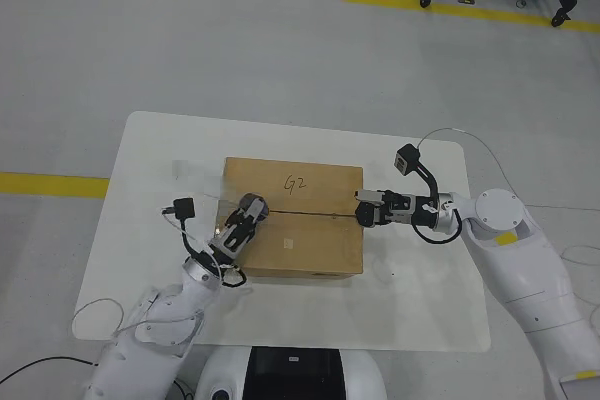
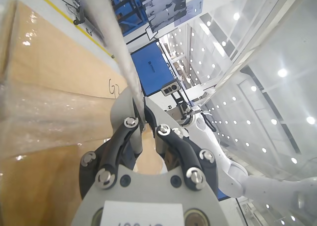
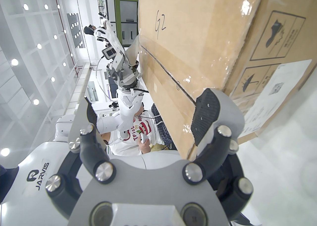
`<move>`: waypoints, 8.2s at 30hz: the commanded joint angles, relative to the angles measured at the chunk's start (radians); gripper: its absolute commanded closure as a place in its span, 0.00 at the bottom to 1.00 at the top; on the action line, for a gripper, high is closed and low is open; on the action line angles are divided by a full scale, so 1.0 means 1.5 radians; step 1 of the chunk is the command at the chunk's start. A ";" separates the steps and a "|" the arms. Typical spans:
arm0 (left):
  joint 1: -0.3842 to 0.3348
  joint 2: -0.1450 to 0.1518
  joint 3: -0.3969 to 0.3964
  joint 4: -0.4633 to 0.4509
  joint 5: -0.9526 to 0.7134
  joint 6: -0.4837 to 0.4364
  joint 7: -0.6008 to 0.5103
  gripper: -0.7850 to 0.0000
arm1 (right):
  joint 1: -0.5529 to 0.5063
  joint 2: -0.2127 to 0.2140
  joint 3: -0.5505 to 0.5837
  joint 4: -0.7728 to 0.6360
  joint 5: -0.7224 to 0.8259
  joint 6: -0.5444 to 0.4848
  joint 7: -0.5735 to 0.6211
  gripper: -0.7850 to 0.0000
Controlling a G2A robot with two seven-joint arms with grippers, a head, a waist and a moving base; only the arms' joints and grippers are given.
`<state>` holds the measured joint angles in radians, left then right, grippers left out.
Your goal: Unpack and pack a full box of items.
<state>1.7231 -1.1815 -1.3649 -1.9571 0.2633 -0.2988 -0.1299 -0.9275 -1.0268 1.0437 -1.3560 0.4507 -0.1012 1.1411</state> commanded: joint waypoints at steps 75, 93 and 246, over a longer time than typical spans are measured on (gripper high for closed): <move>-0.001 -0.012 -0.017 -0.015 -0.026 0.098 0.007 0.00 | 0.000 0.000 0.000 0.000 0.000 0.000 0.000 0.00; 0.105 0.000 -0.187 -0.086 -0.088 0.001 -0.015 0.00 | 0.000 0.000 0.000 0.000 0.000 0.000 0.000 0.00; 0.043 0.012 -0.450 0.117 -0.132 -0.144 -0.046 0.00 | 0.209 -0.267 -0.299 0.106 0.005 0.098 -0.239 0.00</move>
<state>1.7869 -1.1636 -2.0405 -1.7822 0.0651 -0.5143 -0.1990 -0.6116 -1.4285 0.5909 -1.1932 0.4650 0.0426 0.7820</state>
